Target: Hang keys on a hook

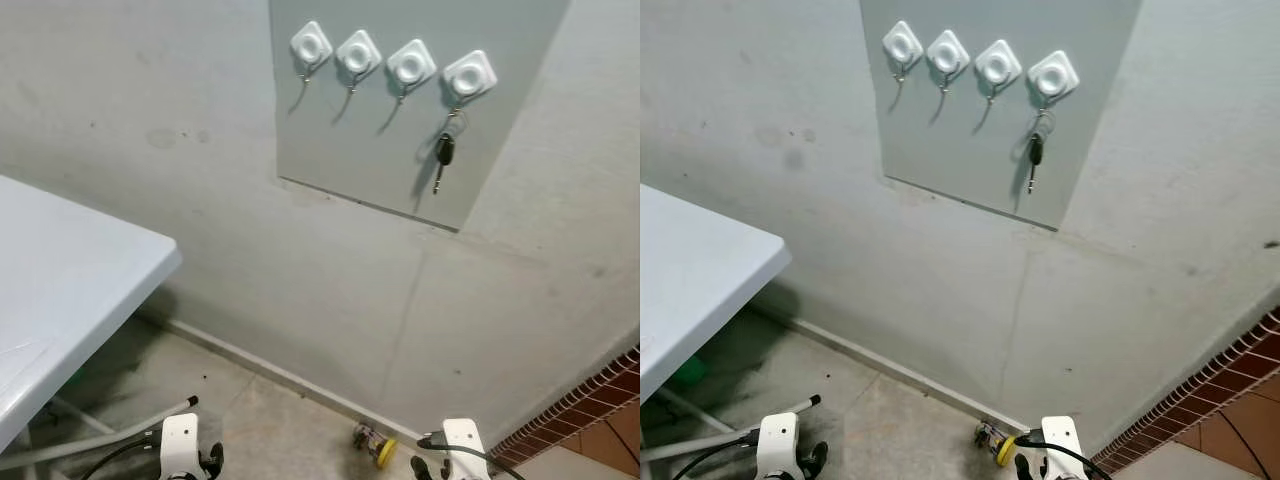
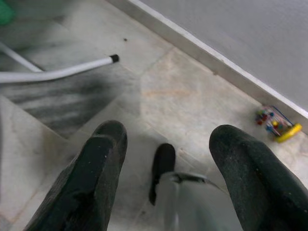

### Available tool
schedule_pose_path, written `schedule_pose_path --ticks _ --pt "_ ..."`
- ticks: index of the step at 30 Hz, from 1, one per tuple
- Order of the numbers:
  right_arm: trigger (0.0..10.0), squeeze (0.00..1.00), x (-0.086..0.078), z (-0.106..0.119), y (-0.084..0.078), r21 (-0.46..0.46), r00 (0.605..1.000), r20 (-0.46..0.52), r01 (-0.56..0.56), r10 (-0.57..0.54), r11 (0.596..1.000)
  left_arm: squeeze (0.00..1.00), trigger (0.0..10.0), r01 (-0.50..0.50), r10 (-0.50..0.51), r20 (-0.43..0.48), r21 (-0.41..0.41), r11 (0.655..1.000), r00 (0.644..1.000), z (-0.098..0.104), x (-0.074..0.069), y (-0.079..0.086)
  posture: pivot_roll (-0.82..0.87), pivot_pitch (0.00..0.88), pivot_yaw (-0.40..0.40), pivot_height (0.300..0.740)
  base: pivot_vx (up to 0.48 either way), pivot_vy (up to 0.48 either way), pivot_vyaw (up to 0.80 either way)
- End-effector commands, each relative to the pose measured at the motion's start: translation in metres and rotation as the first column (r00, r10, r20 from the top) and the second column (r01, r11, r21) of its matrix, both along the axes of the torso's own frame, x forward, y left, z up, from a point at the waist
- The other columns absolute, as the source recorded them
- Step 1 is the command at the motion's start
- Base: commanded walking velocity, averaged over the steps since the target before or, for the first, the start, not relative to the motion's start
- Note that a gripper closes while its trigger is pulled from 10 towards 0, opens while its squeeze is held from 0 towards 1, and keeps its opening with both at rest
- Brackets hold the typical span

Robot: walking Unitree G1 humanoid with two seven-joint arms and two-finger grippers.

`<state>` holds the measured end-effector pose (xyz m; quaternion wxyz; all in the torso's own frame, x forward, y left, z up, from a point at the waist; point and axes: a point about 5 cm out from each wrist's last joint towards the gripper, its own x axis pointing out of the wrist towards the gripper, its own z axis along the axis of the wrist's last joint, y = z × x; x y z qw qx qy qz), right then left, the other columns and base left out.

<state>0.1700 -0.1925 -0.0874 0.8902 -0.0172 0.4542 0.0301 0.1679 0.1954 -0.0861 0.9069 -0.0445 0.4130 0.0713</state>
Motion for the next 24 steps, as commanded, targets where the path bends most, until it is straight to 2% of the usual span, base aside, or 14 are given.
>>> schedule_pose_path --ticks 1,24 --pt "10.0 0.00 0.0010 0.0008 -0.0022 -0.004 1.000 0.004 0.002 -0.002 1.000 0.00 10.0 0.007 -0.007 -0.005 -0.004 1.000 1.000 -0.0002 0.0000 -0.0001 -0.05 0.000 -0.020 0.740 0.000 0.000 0.79" --pt "10.0 0.00 0.0024 0.0013 -0.0014 -0.014 1.000 0.004 -0.018 0.018 1.000 0.00 10.0 0.020 -0.020 -0.009 0.000 1.000 1.000 0.0002 0.0013 0.0001 -0.05 0.000 -0.031 0.740 0.000 0.000 0.80"
